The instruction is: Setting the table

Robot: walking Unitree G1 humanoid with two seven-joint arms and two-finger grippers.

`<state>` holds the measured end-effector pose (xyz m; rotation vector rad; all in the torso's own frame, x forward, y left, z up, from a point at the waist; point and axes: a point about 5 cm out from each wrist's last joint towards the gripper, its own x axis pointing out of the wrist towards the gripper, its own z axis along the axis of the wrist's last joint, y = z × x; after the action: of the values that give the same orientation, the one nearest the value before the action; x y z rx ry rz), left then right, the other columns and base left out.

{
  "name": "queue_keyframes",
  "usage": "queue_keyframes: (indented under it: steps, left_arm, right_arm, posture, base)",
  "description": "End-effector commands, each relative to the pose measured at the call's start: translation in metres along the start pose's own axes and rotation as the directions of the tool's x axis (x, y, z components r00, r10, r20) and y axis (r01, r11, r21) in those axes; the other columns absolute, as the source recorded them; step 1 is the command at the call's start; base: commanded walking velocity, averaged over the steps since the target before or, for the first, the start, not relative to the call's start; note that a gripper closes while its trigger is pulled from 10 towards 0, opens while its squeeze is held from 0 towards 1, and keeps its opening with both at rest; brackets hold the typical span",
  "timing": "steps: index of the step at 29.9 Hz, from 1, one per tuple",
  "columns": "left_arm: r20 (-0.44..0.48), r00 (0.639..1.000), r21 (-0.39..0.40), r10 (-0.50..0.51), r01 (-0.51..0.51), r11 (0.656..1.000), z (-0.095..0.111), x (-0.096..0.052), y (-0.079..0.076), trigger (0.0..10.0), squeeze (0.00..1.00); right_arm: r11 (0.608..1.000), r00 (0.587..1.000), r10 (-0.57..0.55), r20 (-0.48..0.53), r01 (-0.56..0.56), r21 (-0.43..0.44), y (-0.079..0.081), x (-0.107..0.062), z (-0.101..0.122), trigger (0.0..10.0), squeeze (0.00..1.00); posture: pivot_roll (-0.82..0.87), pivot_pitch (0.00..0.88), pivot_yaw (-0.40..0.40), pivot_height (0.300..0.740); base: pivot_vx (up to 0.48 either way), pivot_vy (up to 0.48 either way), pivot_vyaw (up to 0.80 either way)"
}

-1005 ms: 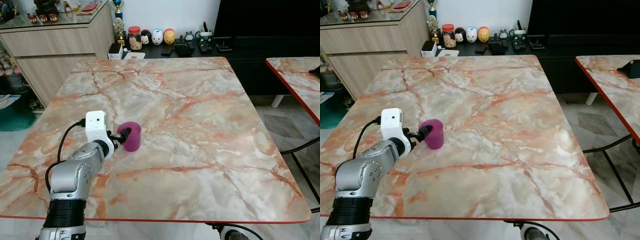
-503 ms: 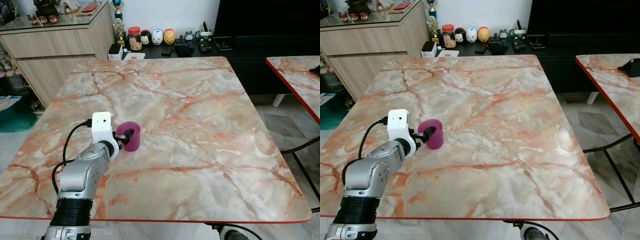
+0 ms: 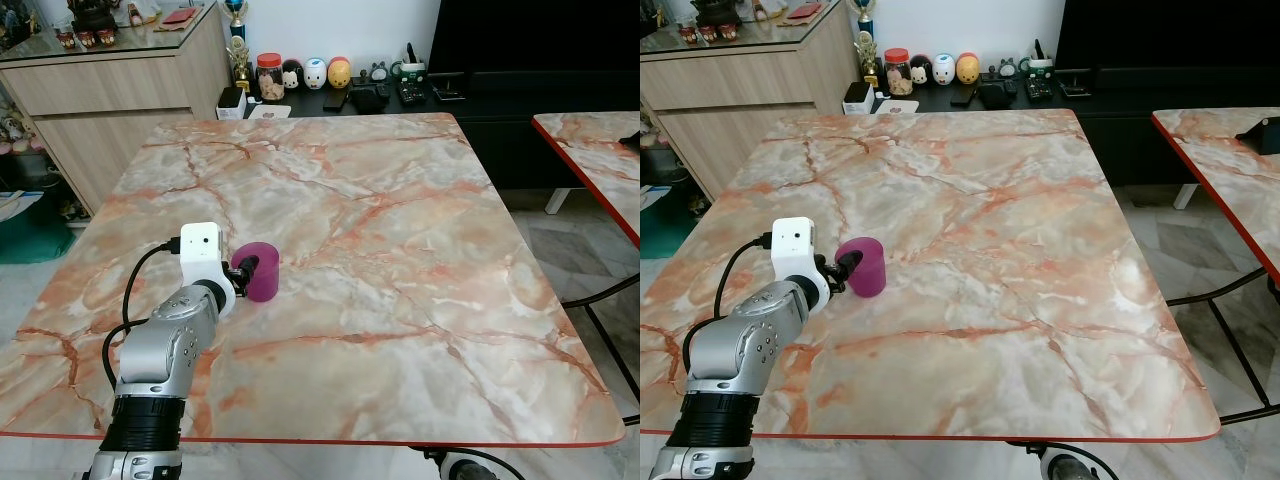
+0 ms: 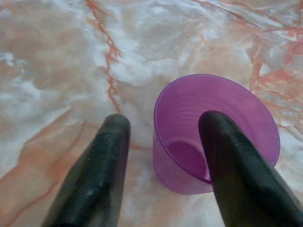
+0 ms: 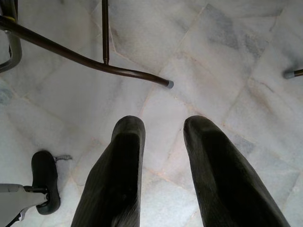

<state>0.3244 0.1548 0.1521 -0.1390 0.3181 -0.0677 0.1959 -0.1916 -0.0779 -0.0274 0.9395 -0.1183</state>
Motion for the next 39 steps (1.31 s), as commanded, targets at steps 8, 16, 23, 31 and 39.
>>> queue_keyframes:
  steps: [8, 16, 23, 31, 39]
  left_arm:
    - [-0.008, 0.999, -0.020, -0.042, 0.042, 0.999, 0.001, 0.001, -0.004, 0.0, 0.00]
    - [-0.009, 0.999, -0.016, -0.043, 0.043, 0.999, 0.001, 0.001, -0.004, 0.0, 0.00]
    - [-0.003, 0.999, -0.004, -0.035, 0.035, 0.999, 0.002, 0.001, -0.003, 0.0, 0.00]
    - [0.031, 0.999, -0.020, -0.022, 0.022, 1.000, 0.001, -0.004, -0.001, 0.0, 0.00]
    - [0.212, 0.977, -0.033, 0.036, -0.030, 0.999, 0.005, -0.023, 0.008, 4.7, 0.00]
  right_arm:
    - [1.000, 1.000, 0.006, 0.002, -0.006, -0.010, 0.002, 0.001, 0.003, 10.0, 0.00]
    - [1.000, 1.000, 0.005, 0.000, -0.005, -0.011, 0.001, 0.001, 0.003, 10.0, 0.00]
    - [1.000, 1.000, 0.004, -0.002, -0.004, -0.015, 0.001, 0.001, 0.003, 10.0, 0.00]
    - [1.000, 1.000, 0.001, 0.000, -0.001, -0.015, -0.001, 0.001, 0.003, 10.0, 0.00]
    - [1.000, 1.000, -0.004, -0.005, 0.004, -0.021, -0.004, 0.000, 0.001, 10.0, 0.00]
  posture:
    - [-0.02, 0.000, 0.039, 0.740]
    - [-0.02, 0.000, 0.039, 0.740]
    - [-0.02, 0.000, 0.035, 0.740]
    - [-0.03, 0.000, 0.029, 0.740]
    - [-0.02, 0.000, 0.010, 0.740]
  base:
    - [0.000, 0.000, 0.00]
    - [0.000, 0.000, 0.00]
    - [0.000, 0.000, 0.00]
    - [0.000, 0.000, 0.00]
    - [0.000, 0.000, 0.00]
